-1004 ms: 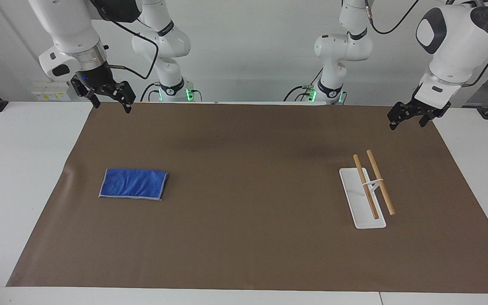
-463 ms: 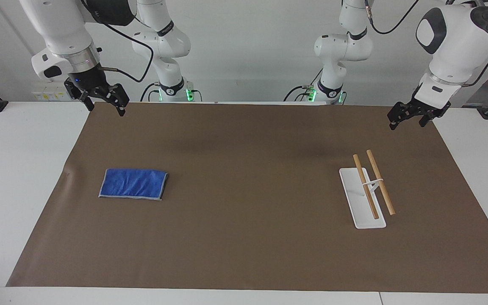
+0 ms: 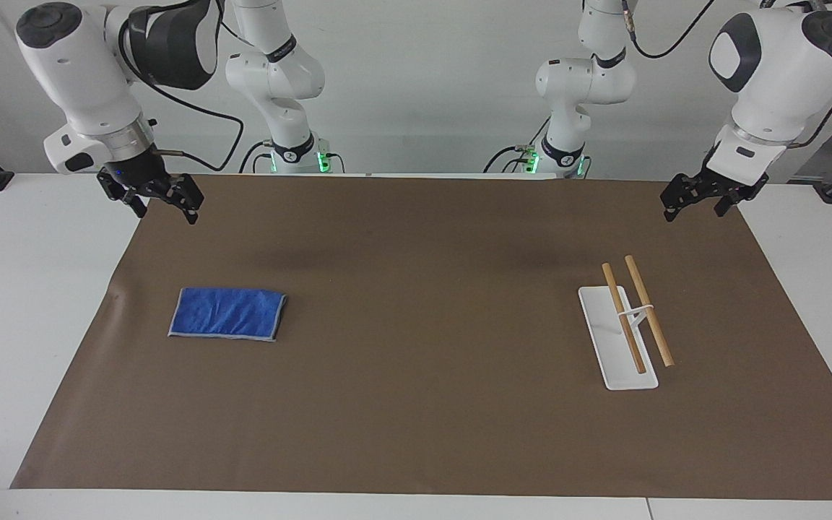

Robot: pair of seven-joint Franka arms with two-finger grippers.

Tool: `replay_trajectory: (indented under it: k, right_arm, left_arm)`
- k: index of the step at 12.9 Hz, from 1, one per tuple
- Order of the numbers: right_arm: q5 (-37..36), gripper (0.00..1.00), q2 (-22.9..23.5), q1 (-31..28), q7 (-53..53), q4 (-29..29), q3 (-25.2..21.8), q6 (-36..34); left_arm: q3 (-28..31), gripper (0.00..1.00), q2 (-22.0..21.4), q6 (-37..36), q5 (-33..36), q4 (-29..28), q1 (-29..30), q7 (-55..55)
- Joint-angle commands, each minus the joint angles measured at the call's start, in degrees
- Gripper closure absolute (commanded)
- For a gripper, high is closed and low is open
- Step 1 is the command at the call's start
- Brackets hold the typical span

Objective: Right arm passes towel to left arm to hang
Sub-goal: 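Move the right gripper down toward the blue towel, then lower the right gripper onto the towel edge and close it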

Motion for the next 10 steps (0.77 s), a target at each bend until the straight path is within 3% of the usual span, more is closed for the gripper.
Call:
replay_trajectory:
  k: [1, 3, 6, 10]
  right_arm:
    - [1.18, 0.0, -0.33, -0.63, -1.41, -6.8, 0.43, 7.48]
    - [1.18, 0.0, 1.24, -0.8, -1.5, -10.32, 0.34, 12.67]
    - [1.18, 0.0, 6.6, -0.81, -2.29, -10.86, 0.34, 16.72]
    - [1.09, 0.0, 11.08, -0.81, -2.2, -16.56, 0.34, 30.5]
  left_arm:
    - [0.03, 0.0, -0.91, 0.25, 0.45, -0.66, 0.0, 0.22]
    - [0.03, 0.0, -0.91, 0.25, 0.45, -0.66, 0.0, 0.22]
    - [0.03, 0.0, -0.82, 0.25, 0.45, -0.66, 0.0, 0.22]
    - [0.03, 0.0, -0.82, 0.25, 0.45, -0.66, 0.0, 0.22]
